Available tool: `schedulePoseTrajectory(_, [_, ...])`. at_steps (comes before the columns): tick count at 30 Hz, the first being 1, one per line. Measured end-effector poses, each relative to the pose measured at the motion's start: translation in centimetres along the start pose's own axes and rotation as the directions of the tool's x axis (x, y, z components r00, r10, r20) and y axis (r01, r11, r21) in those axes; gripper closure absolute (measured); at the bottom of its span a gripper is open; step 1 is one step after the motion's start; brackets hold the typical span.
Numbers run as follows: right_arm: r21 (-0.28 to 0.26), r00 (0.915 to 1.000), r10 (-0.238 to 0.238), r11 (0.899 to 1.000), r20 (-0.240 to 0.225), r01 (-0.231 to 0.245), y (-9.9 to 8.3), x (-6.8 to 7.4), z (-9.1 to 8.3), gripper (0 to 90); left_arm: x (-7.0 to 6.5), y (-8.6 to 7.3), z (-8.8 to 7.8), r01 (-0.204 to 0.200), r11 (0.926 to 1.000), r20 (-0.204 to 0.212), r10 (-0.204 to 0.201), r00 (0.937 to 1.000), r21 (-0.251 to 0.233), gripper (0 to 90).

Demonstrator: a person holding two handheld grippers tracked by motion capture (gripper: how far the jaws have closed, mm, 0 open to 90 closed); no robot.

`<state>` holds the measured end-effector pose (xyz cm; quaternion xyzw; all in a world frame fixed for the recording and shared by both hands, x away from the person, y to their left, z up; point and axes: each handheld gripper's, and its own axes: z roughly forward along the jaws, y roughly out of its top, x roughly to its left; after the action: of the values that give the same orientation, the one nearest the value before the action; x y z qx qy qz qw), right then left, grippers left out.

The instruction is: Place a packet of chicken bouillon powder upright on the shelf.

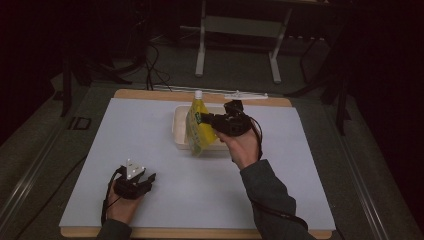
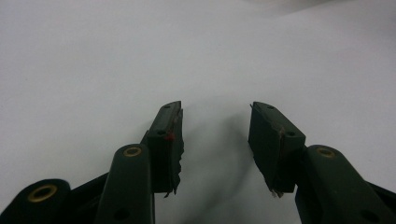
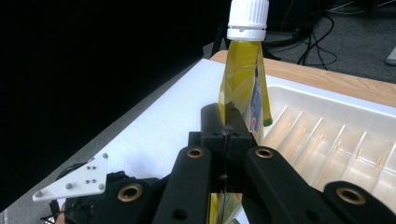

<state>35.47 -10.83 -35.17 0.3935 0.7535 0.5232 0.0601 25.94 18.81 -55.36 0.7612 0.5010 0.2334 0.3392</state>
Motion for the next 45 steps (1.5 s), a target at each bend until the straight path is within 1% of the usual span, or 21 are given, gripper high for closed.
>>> schedulePoseTrajectory(14, [-0.014,0.9993,-0.006,1.000,0.037,0.006,1.1,-0.2,0.5,90.0,0.0,0.0,0.0,-0.001,1.0000,0.001,0.001,1.0000,0.000,54.4])
schedulePoseTrajectory(24, [-0.035,0.9980,0.002,0.999,0.064,0.000,1.6,-0.4,1.1,90.0,0.0,0.0,0.0,-0.001,1.0000,0.001,0.001,1.0000,0.001,54.4])
schedulePoseTrajectory(33, [-0.055,0.9962,0.031,0.998,0.082,-0.027,1.8,-0.5,2.2,90.0,0.0,0.0,0.0,-0.002,1.0000,0.002,0.002,1.0000,0.002,54.4])
schedulePoseTrajectory(38, [-0.070,0.9942,0.057,0.996,0.092,-0.051,1.9,-0.6,2.8,90.0,0.0,0.0,0.0,-0.001,1.0000,0.003,0.001,1.0000,0.002,54.4])
schedulePoseTrajectory(45, [-0.087,0.9898,0.074,0.994,0.122,-0.064,1.9,-0.6,3.7,90.0,0.0,0.0,0.0,-0.002,1.0000,0.004,0.002,1.0000,0.002,54.4])
